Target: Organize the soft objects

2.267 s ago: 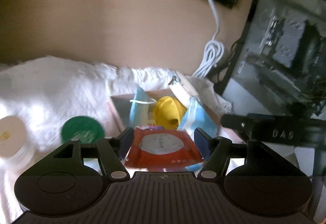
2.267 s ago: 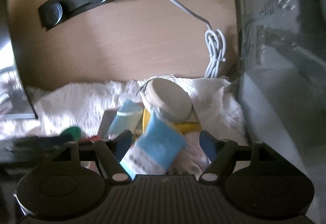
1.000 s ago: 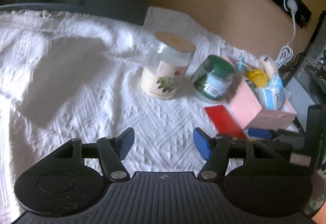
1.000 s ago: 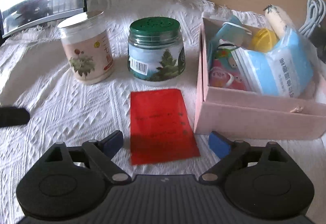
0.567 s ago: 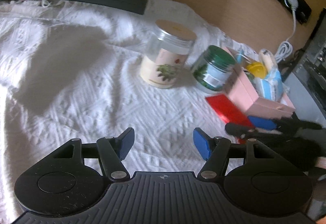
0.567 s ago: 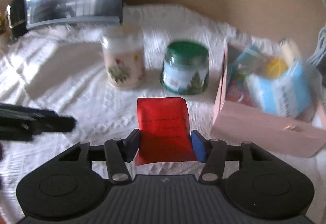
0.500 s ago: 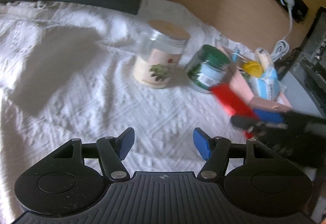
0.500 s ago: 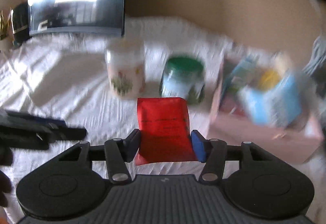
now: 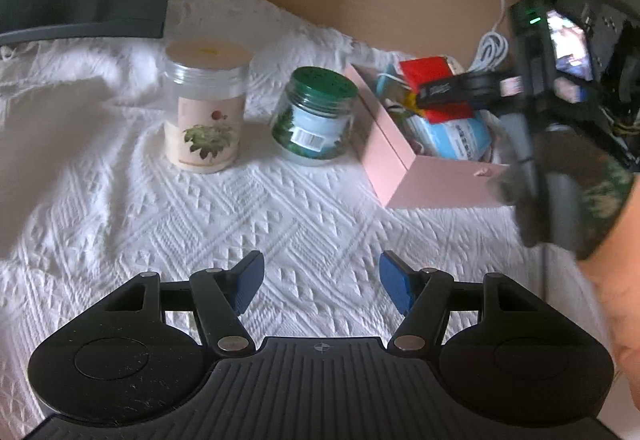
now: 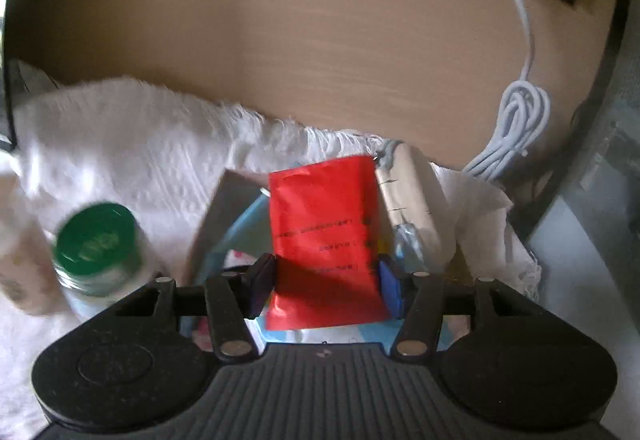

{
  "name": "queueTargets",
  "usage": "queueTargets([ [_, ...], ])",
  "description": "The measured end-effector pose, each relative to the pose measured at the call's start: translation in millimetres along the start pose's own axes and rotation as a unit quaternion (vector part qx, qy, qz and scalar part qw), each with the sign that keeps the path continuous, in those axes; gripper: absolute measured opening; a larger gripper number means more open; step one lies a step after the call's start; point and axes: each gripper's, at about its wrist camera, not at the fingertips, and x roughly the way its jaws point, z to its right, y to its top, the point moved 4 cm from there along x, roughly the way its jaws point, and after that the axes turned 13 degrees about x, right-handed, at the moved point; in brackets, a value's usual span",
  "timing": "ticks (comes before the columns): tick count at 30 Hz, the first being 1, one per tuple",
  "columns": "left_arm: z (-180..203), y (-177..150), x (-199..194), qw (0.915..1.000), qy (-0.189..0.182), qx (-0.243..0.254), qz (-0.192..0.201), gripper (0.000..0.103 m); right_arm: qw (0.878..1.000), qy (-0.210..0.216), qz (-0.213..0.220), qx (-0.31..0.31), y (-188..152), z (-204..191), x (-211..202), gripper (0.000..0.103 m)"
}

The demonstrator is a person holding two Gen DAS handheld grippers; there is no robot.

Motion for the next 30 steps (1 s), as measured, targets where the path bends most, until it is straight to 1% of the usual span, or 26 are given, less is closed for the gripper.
queueTargets([
  [2,2,-1,1,1.0,0.002,0.001,-0.004,0.069,1.0,-0.007,0.014,-0.024,-6,-7,0,0.056],
  [4,2,0,5,1.0,0.002,0.001,-0.009,0.069,0.999,-0.003,0.019,-0.036,-7,-10,0,0.06],
  [6,5,0,9,0.9999,0.003,0.003,-0.012,0.069,0.999,0.012,0.019,-0.038,-7,-6,-2,0.068],
  [7,6,0,10,0.9999,0.004,0.005,-0.013,0.069,0.999,0.021,0.021,-0.039,-5,-3,-5,0.069],
  [9,8,-1,14,0.9998,0.005,0.006,-0.016,0.069,0.998,0.035,0.031,-0.041,-5,1,-13,0.077],
  [11,11,-2,19,0.9998,0.004,0.004,-0.021,0.069,0.997,0.05,0.046,-0.041,-7,7,-27,0.078],
  [15,17,-5,28,0.9996,0.008,0.003,-0.028,0.069,0.995,0.078,0.066,-0.018,-12,24,-63,0.08],
  [19,25,-4,31,0.9994,0.024,0.015,-0.019,0.069,0.994,0.09,0.062,0.027,-30,50,-101,0.086],
  [22,30,-5,38,0.9986,0.043,0.025,-0.016,0.069,0.995,0.082,0.037,0.053,-56,64,-114,0.089],
  [24,33,-7,47,0.998,0.05,0.029,-0.028,0.069,0.996,0.074,0.004,0.059,-79,68,-111,0.089],
  [25,35,-9,52,0.9979,0.047,0.028,-0.035,0.071,0.996,0.07,-0.008,0.059,-88,69,-108,0.089],
  [27,43,-10,56,0.9972,0.051,0.045,-0.03,0.074,0.995,0.061,-0.043,0.062,-107,71,-98,0.089],
  [28,47,-10,59,0.9967,0.053,0.053,-0.03,0.079,0.994,0.062,-0.059,0.066,-114,72,-95,0.089],
  [29,51,-10,62,0.9962,0.055,0.06,-0.031,0.085,0.993,0.064,-0.073,0.069,-119,72,-91,0.089],
  [30,55,-10,64,0.9957,0.056,0.067,-0.031,0.089,0.992,0.065,-0.085,0.07,-123,72,-86,0.089],
])
